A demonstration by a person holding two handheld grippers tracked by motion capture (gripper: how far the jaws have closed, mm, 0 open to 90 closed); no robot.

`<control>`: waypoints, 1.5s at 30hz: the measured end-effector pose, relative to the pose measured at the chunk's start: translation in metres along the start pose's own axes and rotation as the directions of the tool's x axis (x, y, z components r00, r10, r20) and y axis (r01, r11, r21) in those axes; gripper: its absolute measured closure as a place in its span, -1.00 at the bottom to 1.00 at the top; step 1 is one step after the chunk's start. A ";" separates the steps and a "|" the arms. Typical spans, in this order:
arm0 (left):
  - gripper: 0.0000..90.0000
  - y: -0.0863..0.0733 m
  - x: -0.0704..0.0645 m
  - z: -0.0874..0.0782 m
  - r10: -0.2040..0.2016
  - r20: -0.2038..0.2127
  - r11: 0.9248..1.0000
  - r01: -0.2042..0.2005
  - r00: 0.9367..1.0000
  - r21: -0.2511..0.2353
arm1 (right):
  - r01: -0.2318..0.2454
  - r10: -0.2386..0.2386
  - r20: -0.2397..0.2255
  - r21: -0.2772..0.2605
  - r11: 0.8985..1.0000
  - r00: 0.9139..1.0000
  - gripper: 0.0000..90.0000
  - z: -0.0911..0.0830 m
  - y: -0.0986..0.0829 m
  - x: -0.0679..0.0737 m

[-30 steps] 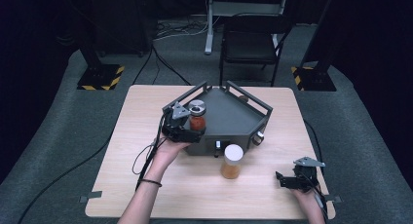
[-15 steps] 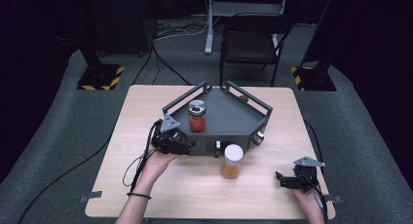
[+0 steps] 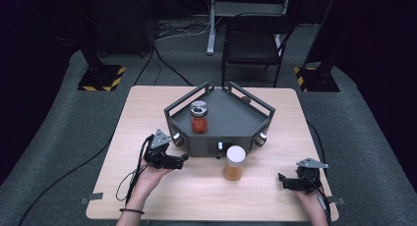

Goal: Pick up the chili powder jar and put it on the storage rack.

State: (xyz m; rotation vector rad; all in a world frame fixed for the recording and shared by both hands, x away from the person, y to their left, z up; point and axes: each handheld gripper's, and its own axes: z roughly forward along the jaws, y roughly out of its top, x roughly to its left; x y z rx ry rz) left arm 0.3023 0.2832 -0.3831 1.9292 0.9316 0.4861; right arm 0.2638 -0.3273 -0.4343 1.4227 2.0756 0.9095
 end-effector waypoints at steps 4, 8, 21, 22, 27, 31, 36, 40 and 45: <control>-0.92 -0.013 0.002 -0.001 -0.009 -0.002 1.000 0.009 1.000 -0.001 | 0.000 0.000 0.000 0.000 1.000 1.000 -0.91 0.000 0.000 0.000; -0.92 -0.023 0.004 0.000 -0.023 -0.004 1.000 0.023 1.000 0.008 | 0.000 0.000 0.001 -0.001 1.000 1.000 -0.91 0.000 0.000 0.000; -0.92 -0.049 0.007 0.009 -0.034 -0.021 0.996 0.035 0.999 0.082 | 0.000 0.000 0.001 -0.001 1.000 1.000 -0.91 0.000 0.000 0.000; -0.92 -0.051 0.007 0.010 -0.036 -0.023 0.996 0.038 0.999 0.085 | -0.001 0.001 0.001 -0.001 1.000 1.000 -0.91 0.000 0.000 0.000; -0.91 -0.061 0.011 0.011 -0.054 -0.029 0.993 0.057 0.998 0.101 | 0.000 0.000 0.001 -0.001 1.000 1.000 -0.91 0.000 0.000 0.000; -0.91 -0.067 0.014 0.011 -0.070 -0.036 0.990 0.074 0.997 0.116 | 0.000 0.000 0.001 -0.001 1.000 1.000 -0.91 0.000 0.000 0.000; -0.90 -0.067 0.012 0.007 -0.056 -0.055 0.987 0.064 0.997 0.146 | 0.000 0.000 0.001 -0.001 1.000 1.000 -0.91 0.000 0.000 0.000; -0.91 -0.062 0.011 0.006 -0.048 -0.056 0.979 0.058 0.997 0.194 | 0.000 0.000 0.001 -0.001 1.000 1.000 -0.91 0.000 0.000 0.000; -0.91 -0.064 0.009 0.003 -0.042 -0.063 0.979 0.054 0.997 0.199 | 0.001 -0.001 0.001 0.000 1.000 1.000 -0.91 0.000 0.000 0.000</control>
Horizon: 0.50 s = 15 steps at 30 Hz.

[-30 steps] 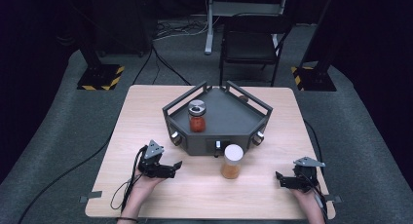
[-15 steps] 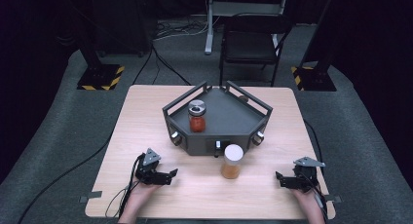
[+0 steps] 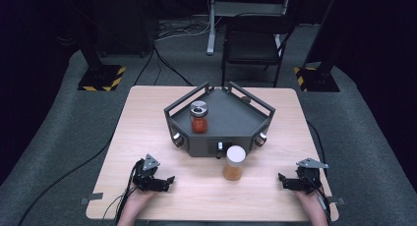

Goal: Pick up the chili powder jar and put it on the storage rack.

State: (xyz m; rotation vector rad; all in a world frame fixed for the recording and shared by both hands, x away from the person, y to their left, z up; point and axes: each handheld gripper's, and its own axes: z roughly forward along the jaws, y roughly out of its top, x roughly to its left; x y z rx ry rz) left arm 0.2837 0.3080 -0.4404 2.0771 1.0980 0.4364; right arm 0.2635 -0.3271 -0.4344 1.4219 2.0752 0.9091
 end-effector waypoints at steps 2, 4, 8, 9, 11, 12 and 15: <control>-0.92 0.002 -0.005 0.001 0.030 -0.022 0.999 -0.030 0.999 0.013 | 0.001 -0.001 0.000 0.000 1.000 1.000 -0.91 0.000 0.000 0.000; -0.92 0.002 -0.006 0.001 0.029 -0.024 1.000 -0.028 0.999 0.013 | 0.001 -0.001 0.000 0.000 1.000 1.000 -0.91 0.000 0.000 0.000; -0.92 0.002 -0.006 0.001 0.029 -0.024 0.999 -0.029 0.999 0.014 | 0.001 -0.001 0.000 0.000 1.000 1.000 -0.91 0.000 0.000 0.000; -0.92 0.002 -0.006 0.001 0.029 -0.024 1.000 -0.029 0.999 0.013 | 0.001 -0.001 0.000 0.000 1.000 1.000 -0.91 0.000 0.000 0.000; -0.92 0.002 -0.006 0.001 0.029 -0.024 0.999 -0.029 0.999 0.014 | 0.001 -0.001 0.000 0.000 1.000 1.000 -0.91 0.000 0.000 0.000; -0.92 0.002 -0.006 0.001 0.029 -0.025 0.999 -0.029 0.999 0.015 | 0.001 -0.001 0.000 0.000 1.000 1.000 -0.91 0.000 0.000 0.000; -0.94 0.003 -0.007 0.002 0.026 -0.027 1.000 -0.026 0.999 0.017 | 0.001 -0.001 0.000 0.000 1.000 1.000 -0.91 0.000 0.000 0.000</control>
